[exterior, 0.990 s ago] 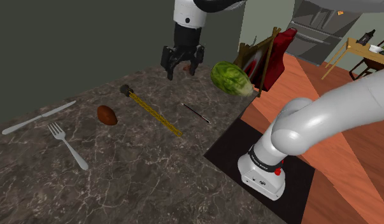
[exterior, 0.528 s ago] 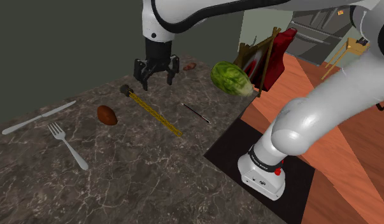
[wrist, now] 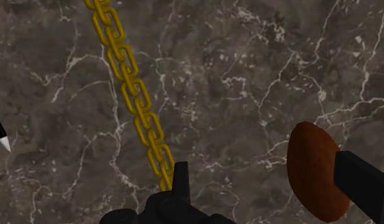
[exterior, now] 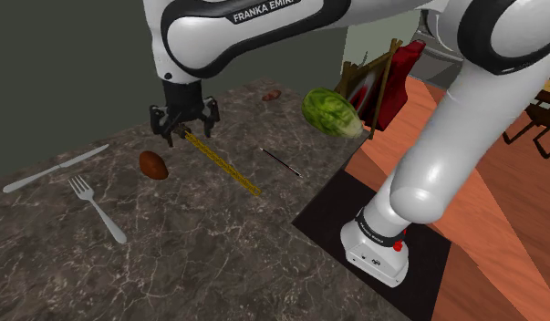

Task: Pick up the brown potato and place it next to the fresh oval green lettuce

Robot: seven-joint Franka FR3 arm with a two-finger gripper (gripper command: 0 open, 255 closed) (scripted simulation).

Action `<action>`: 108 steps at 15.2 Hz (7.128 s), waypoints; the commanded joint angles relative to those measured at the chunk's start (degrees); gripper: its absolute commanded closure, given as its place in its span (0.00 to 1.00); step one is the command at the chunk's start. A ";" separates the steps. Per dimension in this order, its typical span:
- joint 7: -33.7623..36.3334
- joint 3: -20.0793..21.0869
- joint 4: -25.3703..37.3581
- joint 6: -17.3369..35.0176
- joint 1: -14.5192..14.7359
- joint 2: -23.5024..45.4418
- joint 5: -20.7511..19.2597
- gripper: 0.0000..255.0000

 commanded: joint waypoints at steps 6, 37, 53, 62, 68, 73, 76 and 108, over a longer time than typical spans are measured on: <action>9.39 -0.22 15.16 0.35 5.73 17.71 -8.76 0.00; 11.59 -1.25 18.15 2.64 8.00 23.55 -11.17 1.00; 10.73 -0.18 24.81 -7.78 7.69 19.48 -9.25 1.00; 10.54 0.15 30.46 -14.25 7.98 18.53 -8.74 1.00; 10.55 0.29 35.17 -18.89 8.42 18.56 -8.69 1.00; 10.63 0.36 39.82 -23.03 9.01 19.08 -8.86 1.00; 10.71 0.38 43.02 -25.66 9.50 19.64 -9.08 1.00; -32.10 -16.35 11.78 -18.89 -18.24 -5.63 -1.02 1.00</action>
